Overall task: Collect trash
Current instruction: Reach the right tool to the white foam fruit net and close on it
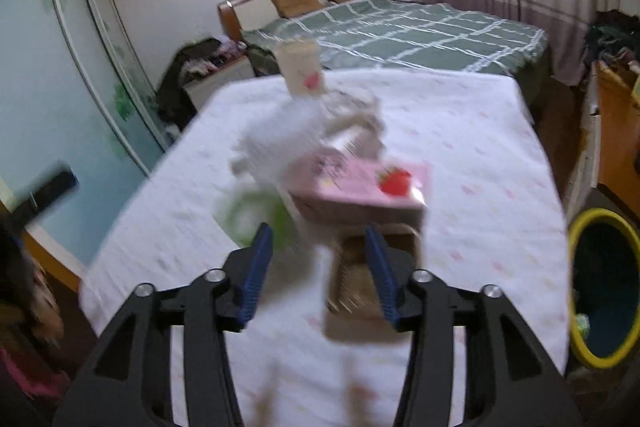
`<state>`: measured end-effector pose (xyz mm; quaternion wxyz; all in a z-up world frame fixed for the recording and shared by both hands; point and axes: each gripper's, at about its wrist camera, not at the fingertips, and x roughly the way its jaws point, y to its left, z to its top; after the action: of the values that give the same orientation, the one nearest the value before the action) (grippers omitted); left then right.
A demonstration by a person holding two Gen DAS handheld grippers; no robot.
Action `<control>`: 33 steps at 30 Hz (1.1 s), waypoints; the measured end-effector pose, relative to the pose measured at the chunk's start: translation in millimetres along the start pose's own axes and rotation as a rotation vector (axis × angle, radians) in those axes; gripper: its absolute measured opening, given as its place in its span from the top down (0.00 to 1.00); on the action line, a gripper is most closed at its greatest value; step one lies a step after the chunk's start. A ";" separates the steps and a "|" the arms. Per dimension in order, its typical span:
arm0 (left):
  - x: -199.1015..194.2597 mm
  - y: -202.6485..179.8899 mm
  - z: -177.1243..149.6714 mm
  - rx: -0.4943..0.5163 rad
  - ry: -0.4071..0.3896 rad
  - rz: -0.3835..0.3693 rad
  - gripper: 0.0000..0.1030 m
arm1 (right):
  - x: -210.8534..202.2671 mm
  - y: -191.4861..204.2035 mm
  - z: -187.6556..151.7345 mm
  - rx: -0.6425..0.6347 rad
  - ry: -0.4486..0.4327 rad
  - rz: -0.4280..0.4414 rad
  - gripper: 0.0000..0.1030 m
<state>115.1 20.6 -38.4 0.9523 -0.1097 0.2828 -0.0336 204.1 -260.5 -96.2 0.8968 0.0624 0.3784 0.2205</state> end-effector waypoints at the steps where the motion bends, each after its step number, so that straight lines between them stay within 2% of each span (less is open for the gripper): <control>1: 0.6 1.9 -0.6 -0.004 0.004 -0.001 0.05 | 2.5 3.6 8.5 0.010 -0.013 0.015 0.35; 4: 3.2 3.3 -2.2 -0.007 0.011 -0.009 0.05 | 17.7 13.4 27.4 0.020 -0.027 -0.002 0.30; 9: 7.7 0.7 -3.4 0.005 0.022 -0.016 0.05 | 59.6 14.1 39.7 0.070 0.031 -0.024 0.30; 15: 16.9 0.1 -5.3 0.004 0.042 -0.023 0.05 | 79.3 10.0 48.2 0.117 0.038 -0.049 0.30; 16: 18.3 -0.6 -6.0 0.004 0.046 -0.025 0.05 | 81.0 8.4 49.3 0.123 0.041 -0.049 0.33; 19: 22.5 -3.1 -7.8 0.007 0.057 -0.033 0.05 | 85.0 3.3 50.6 0.145 0.064 -0.035 0.69; 20: 23.4 -3.4 -7.9 0.008 0.059 -0.033 0.05 | 84.1 2.4 50.1 0.148 0.062 -0.030 0.77; 21: 23.7 -4.0 -8.4 0.010 0.060 -0.034 0.05 | 81.4 2.4 48.7 0.150 0.055 -0.025 0.81; 26: 24.8 -5.5 -7.9 0.012 0.062 -0.037 0.05 | 56.7 -0.7 44.4 0.178 0.000 0.021 0.85; 33: 25.8 -14.9 -7.5 0.029 0.063 -0.048 0.05 | 4.1 3.7 35.2 0.151 -0.077 0.058 0.85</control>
<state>132.6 1.3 -54.8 0.9433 -0.1015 0.3094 -0.0641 230.1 -253.4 -73.1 0.8967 0.1493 0.3572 0.2147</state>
